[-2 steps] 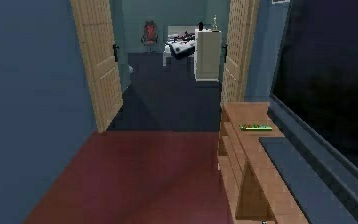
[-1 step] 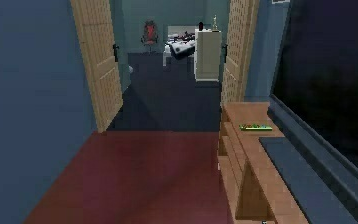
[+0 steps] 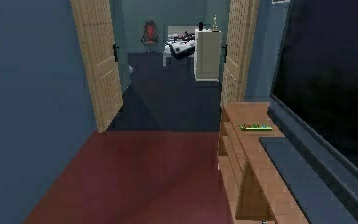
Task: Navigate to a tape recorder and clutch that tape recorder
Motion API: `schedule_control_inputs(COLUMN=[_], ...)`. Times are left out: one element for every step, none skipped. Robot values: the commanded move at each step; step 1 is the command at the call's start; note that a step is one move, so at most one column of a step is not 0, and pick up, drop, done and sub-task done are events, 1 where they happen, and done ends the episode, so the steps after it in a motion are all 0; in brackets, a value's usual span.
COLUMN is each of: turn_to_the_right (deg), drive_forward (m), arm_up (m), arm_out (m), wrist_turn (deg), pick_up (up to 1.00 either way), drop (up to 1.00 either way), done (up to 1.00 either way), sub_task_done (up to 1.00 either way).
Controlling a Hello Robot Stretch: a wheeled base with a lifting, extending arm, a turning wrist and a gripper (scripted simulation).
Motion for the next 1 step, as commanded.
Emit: schedule_control_inputs(turn_to_the_right=[0.0], drive_forward=[0.00], arm_up=[-0.30], arm_out=[0.00], wrist_turn=[0.0], pick_up=[0.00], drop=[0.00], done=[0.00], sub_task_done=[0.00])
